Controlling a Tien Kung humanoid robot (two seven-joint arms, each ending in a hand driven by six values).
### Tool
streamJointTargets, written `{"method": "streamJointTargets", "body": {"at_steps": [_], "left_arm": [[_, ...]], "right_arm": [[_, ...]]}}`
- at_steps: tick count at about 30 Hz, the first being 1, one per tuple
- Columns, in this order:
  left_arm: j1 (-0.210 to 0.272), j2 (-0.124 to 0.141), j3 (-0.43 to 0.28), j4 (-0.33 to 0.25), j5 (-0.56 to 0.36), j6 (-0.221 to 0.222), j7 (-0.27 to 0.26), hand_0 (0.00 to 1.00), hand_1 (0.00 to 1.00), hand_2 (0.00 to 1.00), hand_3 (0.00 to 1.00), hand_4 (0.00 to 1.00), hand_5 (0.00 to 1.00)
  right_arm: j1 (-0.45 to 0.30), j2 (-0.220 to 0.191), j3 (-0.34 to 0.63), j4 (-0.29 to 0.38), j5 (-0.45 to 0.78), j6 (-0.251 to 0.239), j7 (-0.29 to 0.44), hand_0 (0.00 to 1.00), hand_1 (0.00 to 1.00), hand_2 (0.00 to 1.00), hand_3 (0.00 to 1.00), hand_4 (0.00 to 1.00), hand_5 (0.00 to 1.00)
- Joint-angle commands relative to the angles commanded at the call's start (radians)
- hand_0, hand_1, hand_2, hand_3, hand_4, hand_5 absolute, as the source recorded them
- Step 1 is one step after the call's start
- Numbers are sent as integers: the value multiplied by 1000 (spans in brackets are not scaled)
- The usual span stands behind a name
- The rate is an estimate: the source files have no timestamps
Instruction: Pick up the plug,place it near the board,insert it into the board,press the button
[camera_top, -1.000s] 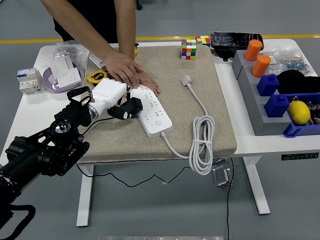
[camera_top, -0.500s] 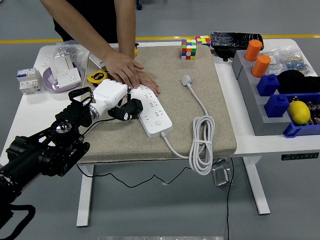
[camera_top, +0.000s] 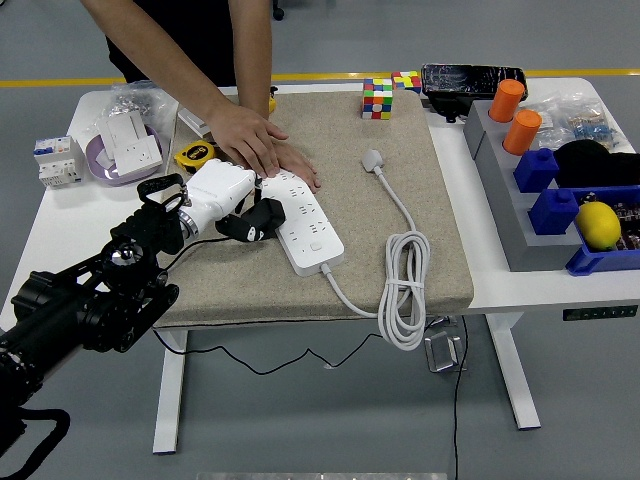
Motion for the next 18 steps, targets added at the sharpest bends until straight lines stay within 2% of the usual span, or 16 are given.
{"method": "streamJointTargets", "body": {"at_steps": [4,5,10,11,16,17,18], "left_arm": [[0,0,-2,2,0,-13,-1,422,391,394,394,844,348],[1,0,-2,2,0,-15,0,484,564,514,478,933,401],[3,0,-2,3,0,-19,-1,484,564,514,478,933,401],[3,0,-2,3,0,-20,-1,522,618,564,533,964,423],[5,0,-1,4,0,-20,-1,522,618,564,533,964,423],[5,0,-1,4,0,-20,-1,554,669,621,566,981,440],[5,0,-1,3,0,-20,-1,554,669,621,566,981,440]], "right_arm": [[0,0,2,0,-2,3,-6,998,957,889,896,998,998],[-1,0,2,0,-2,4,-6,998,969,889,895,998,998],[-2,0,3,-1,-3,8,-10,998,969,889,895,998,998],[-3,0,4,-1,-3,9,-11,998,973,889,895,998,998],[-5,0,5,-1,-3,12,-13,998,973,889,895,998,998],[-5,0,5,-1,-4,12,-14,998,976,886,895,998,998],[-6,0,5,-1,-4,12,-14,998,976,886,895,998,998]]}}
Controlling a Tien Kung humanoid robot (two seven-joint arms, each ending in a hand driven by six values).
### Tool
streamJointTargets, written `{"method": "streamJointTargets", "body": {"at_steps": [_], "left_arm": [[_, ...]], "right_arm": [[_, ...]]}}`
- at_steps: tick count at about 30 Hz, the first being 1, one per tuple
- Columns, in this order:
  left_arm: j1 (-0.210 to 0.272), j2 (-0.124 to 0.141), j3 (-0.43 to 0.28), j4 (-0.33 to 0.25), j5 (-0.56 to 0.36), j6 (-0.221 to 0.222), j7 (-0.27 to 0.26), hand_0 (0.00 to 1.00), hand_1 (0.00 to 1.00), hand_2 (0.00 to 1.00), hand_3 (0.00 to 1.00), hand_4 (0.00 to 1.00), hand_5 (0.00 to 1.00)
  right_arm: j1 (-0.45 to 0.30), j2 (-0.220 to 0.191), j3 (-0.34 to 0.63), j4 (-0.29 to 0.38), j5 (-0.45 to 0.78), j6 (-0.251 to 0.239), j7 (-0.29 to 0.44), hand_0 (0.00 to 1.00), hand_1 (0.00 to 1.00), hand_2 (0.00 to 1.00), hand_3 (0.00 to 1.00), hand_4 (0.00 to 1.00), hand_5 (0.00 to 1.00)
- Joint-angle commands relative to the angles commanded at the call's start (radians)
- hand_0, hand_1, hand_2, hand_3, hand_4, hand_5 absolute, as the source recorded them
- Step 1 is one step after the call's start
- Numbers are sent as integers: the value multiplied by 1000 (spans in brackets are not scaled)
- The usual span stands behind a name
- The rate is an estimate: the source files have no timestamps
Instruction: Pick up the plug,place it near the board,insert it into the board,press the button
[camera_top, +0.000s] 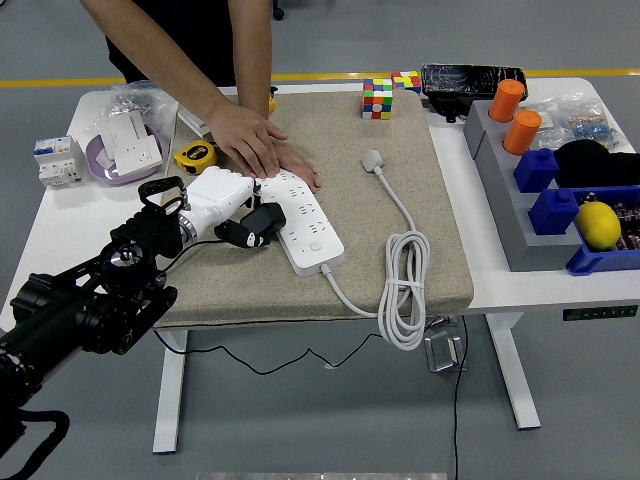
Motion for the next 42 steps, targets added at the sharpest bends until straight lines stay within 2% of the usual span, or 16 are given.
{"method": "streamJointTargets", "body": {"at_steps": [16,17,22,23,28,29,33,34,35,37,40,41,42], "left_arm": [[-4,4,-11,0,0,-10,-1,560,696,675,594,998,456],[-4,4,-13,0,0,-12,-2,574,720,697,672,998,574],[-6,6,-22,5,-22,-42,-16,574,720,697,672,998,574],[-6,6,-25,6,-37,-49,-19,672,801,763,732,998,872],[-5,6,-35,10,-90,-69,-37,672,801,763,732,998,872],[-5,6,-36,10,-95,-70,-39,769,881,837,812,998,998],[-2,8,-58,3,-130,-88,-47,769,881,837,812,998,998],[4,9,-73,-7,-141,-94,-48,769,881,837,812,998,998],[14,11,-96,-24,-158,-102,-45,835,922,905,866,998,998],[42,18,-143,-70,-216,-109,-32,835,922,905,866,998,998],[103,29,-231,-183,-323,-103,12,835,922,905,866,998,998],[122,29,-254,-210,-348,-103,30,922,950,951,940,998,998],[152,26,-291,-254,-392,-104,54,922,950,951,940,998,998]], "right_arm": [[-1,1,-1,0,6,4,1,998,976,884,894,998,998],[0,1,-1,0,6,4,1,998,976,880,894,998,998],[1,2,-4,1,11,4,4,998,976,880,894,998,998],[1,2,-5,1,11,4,5,998,977,875,894,998,998],[1,2,-4,1,9,4,4,998,977,875,894,998,998],[1,2,-4,1,9,4,4,998,975,873,893,998,998],[4,3,-8,1,15,4,8,998,975,873,893,998,998],[4,4,-10,1,17,3,9,998,975,873,893,998,998],[4,4,-11,1,20,3,11,998,976,871,893,998,998],[3,5,-16,1,28,2,16,998,976,871,893,998,998],[1,5,-22,1,40,1,23,998,976,871,893,998,998],[0,6,-23,1,41,1,23,998,975,871,892,998,998],[-2,6,-25,0,45,1,25,998,975,871,892,998,998]]}}
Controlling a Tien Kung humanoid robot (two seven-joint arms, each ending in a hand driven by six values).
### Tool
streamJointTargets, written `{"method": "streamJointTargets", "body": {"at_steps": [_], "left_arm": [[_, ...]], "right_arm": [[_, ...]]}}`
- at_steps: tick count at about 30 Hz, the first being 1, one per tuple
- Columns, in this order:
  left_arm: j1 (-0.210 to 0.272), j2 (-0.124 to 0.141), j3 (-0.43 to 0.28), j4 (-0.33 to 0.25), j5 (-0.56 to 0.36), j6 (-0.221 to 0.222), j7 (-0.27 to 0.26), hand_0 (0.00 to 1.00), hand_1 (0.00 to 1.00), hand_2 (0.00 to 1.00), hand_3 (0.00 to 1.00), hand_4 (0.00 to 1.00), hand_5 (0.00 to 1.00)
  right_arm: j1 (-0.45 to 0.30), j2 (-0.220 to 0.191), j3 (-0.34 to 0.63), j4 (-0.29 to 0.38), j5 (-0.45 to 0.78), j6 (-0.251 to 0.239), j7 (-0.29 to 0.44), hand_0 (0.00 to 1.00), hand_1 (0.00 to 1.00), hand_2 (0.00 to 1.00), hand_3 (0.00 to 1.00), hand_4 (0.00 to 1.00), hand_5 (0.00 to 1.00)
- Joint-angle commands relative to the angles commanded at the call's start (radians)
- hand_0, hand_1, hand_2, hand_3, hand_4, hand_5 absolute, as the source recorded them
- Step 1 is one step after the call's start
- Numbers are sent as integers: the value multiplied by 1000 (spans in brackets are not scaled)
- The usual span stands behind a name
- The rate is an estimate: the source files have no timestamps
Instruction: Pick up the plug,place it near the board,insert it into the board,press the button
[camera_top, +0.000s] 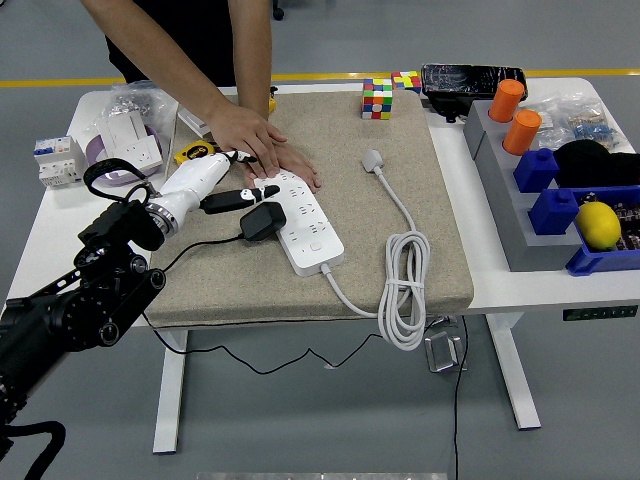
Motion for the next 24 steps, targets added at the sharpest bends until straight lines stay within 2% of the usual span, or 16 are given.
{"method": "streamJointTargets", "body": {"at_steps": [5,11,13,14,16,22,24], "left_arm": [[127,-14,-112,-204,-206,-9,63,941,966,959,959,998,998],[265,9,-120,-448,-466,-53,128,946,960,956,955,998,998],[294,16,-113,-510,-550,-64,142,946,960,956,955,998,998],[308,18,-109,-531,-583,-70,145,946,960,956,955,998,998],[326,20,-103,-551,-590,-80,149,946,960,956,955,998,998],[346,22,-95,-532,-496,-98,150,970,965,949,947,998,998],[351,24,-91,-519,-455,-104,151,988,966,943,943,998,998]], "right_arm": [[-6,3,-7,-1,13,-1,8,998,970,868,891,998,998],[-11,8,-20,-1,33,-3,20,998,970,867,890,998,998],[-13,9,-21,-2,35,-3,21,998,970,867,890,998,998],[-14,10,-22,-2,37,-3,22,998,970,867,890,998,998],[-16,10,-21,-2,36,-2,21,998,970,867,890,998,998],[-15,8,-23,-2,42,1,31,998,963,866,889,998,998],[-15,9,-23,-3,41,0,32,998,931,865,887,998,998]]}}
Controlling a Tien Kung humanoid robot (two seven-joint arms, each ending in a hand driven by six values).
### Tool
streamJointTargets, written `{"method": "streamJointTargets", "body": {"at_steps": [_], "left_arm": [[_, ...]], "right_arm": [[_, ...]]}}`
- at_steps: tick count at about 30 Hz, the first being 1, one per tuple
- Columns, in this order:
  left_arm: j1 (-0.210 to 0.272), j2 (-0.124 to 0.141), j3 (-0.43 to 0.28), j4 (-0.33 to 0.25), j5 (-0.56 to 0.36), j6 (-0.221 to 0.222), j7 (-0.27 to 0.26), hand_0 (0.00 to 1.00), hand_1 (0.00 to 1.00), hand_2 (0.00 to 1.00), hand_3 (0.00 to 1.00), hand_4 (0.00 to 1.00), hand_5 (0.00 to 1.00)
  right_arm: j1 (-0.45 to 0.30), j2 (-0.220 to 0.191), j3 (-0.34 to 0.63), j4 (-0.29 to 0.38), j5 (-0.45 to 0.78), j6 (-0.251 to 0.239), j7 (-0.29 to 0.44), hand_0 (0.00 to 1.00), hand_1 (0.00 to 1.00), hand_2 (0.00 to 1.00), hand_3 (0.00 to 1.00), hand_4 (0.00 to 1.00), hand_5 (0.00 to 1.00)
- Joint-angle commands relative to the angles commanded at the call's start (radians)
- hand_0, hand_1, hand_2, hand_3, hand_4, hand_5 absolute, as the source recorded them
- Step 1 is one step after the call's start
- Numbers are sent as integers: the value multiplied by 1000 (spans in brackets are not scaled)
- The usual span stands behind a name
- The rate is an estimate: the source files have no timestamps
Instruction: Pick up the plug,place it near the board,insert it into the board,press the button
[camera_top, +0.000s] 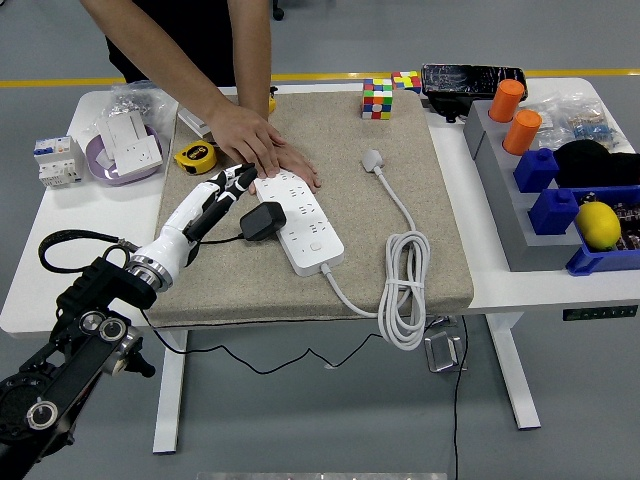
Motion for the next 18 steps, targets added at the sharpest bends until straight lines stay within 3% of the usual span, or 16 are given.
{"method": "streamJointTargets", "body": {"at_steps": [18], "left_arm": [[-6,3,31,100,275,-17,-6,998,973,943,937,998,998]], "right_arm": [[0,-3,2,-1,-5,0,-3,998,927,864,882,998,998]]}}
